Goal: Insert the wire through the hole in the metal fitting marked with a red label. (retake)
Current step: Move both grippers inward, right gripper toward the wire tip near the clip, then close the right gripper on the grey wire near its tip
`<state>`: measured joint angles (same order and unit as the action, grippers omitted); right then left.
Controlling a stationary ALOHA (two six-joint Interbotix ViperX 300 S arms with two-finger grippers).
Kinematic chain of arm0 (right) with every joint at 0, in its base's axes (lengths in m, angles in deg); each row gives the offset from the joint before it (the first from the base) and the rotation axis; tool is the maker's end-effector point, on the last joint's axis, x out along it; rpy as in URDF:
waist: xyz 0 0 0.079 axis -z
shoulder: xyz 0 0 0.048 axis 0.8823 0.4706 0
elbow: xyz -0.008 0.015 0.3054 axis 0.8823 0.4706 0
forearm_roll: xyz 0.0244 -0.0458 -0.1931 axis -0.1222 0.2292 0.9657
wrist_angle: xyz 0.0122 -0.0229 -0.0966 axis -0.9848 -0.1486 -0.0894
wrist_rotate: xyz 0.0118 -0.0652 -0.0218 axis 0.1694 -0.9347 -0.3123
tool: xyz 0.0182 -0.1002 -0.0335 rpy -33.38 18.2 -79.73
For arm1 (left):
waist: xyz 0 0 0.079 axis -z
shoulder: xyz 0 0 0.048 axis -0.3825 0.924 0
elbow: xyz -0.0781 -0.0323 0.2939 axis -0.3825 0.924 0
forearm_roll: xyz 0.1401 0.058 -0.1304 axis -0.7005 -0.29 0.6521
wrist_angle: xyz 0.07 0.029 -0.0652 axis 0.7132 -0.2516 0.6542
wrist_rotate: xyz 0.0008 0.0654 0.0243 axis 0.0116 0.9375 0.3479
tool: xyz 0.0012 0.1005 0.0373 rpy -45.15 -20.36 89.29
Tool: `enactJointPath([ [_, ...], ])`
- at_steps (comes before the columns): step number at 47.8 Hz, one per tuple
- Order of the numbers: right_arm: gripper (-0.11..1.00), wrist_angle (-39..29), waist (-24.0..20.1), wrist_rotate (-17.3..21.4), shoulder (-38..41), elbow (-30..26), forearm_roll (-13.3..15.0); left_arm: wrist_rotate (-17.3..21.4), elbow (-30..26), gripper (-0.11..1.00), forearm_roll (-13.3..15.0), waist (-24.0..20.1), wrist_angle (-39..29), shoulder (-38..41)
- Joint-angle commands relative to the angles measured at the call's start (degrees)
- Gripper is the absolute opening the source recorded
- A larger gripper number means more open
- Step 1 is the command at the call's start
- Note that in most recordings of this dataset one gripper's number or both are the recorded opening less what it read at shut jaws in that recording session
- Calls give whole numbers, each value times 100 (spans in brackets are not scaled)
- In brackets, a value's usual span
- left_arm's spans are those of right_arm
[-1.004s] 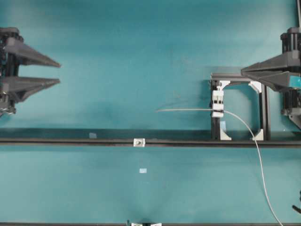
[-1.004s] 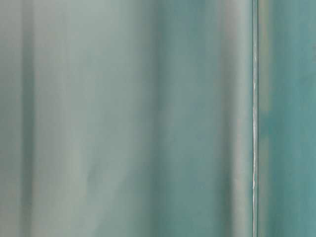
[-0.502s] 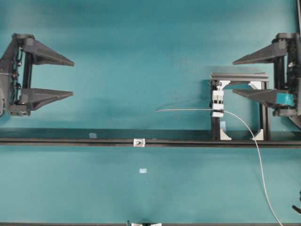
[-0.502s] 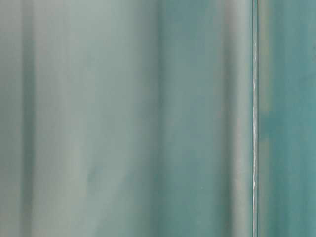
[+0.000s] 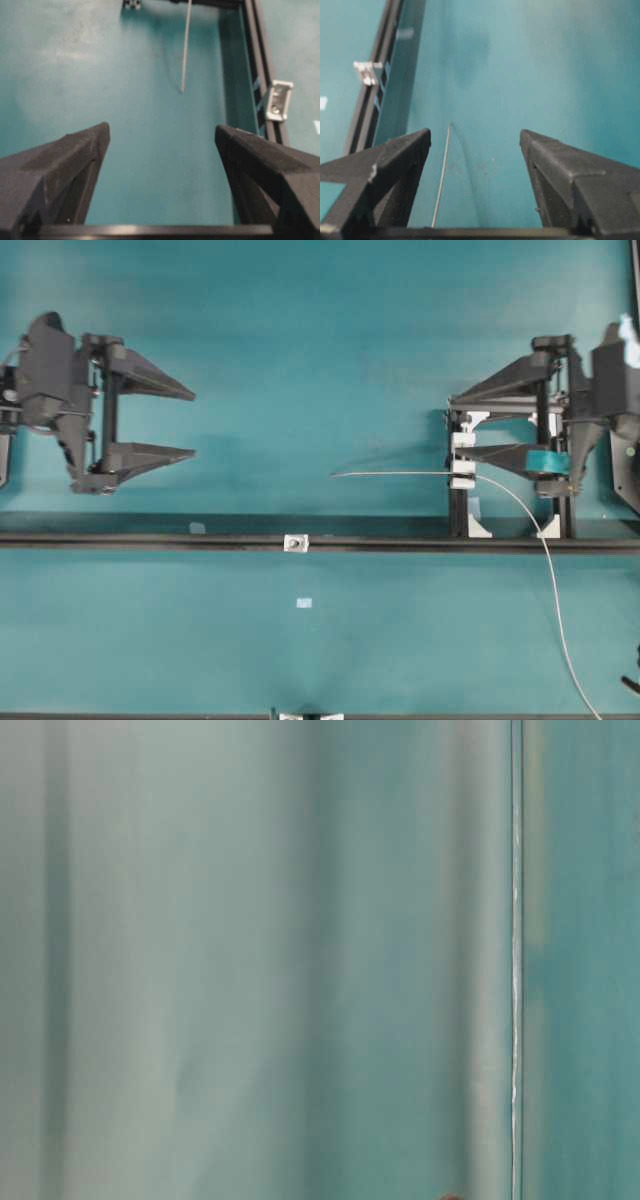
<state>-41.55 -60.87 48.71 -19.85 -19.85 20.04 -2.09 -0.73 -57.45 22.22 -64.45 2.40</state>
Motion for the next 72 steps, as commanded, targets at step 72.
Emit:
enactJointPath([
  [72,81,53,-255,756,3683,-1837,-9,18,-642,84,0,18,255,1872],
])
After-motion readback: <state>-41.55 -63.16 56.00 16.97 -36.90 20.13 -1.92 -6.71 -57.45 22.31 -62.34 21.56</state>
